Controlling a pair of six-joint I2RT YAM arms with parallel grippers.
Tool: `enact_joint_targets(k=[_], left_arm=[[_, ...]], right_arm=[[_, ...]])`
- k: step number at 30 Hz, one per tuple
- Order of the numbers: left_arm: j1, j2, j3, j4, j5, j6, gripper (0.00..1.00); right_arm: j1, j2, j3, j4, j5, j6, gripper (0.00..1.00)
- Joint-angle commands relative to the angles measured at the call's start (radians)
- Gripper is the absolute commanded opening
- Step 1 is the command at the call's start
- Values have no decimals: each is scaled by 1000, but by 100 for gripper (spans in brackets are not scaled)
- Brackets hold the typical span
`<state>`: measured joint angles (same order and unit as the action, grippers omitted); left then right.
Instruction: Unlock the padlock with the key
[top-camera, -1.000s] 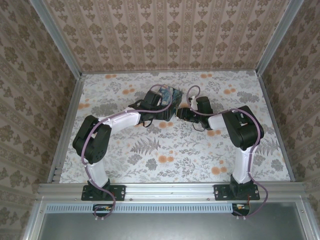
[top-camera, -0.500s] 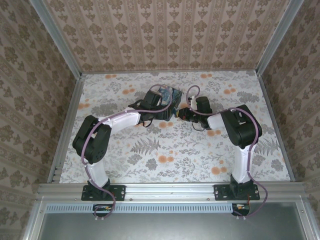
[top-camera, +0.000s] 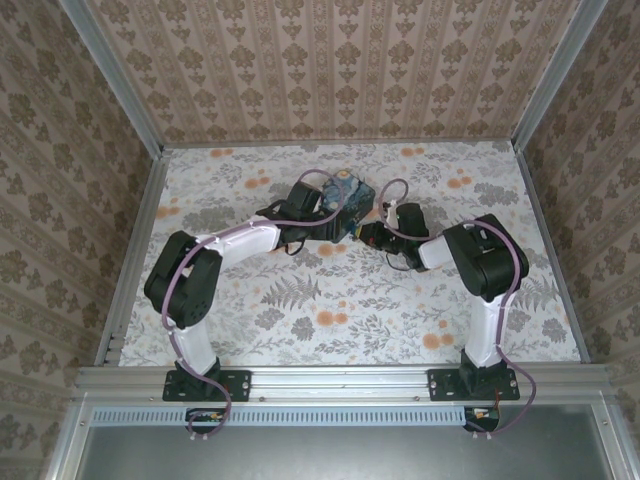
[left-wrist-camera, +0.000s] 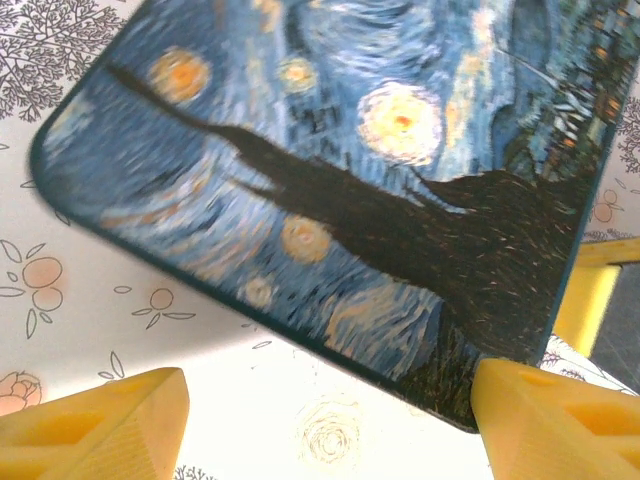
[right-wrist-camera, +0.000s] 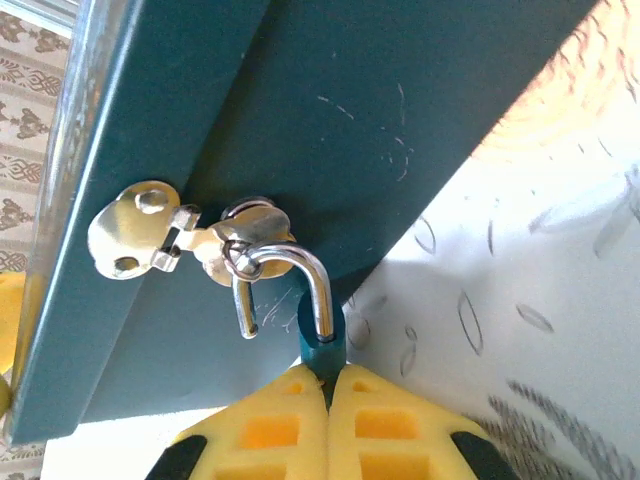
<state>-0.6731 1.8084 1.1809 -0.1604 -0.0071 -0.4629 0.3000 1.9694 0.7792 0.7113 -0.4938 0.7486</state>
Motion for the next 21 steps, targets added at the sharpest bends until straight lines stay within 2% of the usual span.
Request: enact_joint_targets(k=[1, 6, 11, 21], left_arm=[[-13, -10, -60, -150, 7, 27, 76], [-28, -40, -75, -159, 7, 23, 76], [-34, -19, -64, -165, 6, 21, 76], [-35, 29, -59, -172, -2, 23, 75]], right_arm=[[8, -45, -70, 17, 8, 49, 0], [8, -83, -158, 62, 22, 74, 0], [8, -67, -173, 97, 39, 107, 0], [4, -53, -163, 166, 112, 291, 0]])
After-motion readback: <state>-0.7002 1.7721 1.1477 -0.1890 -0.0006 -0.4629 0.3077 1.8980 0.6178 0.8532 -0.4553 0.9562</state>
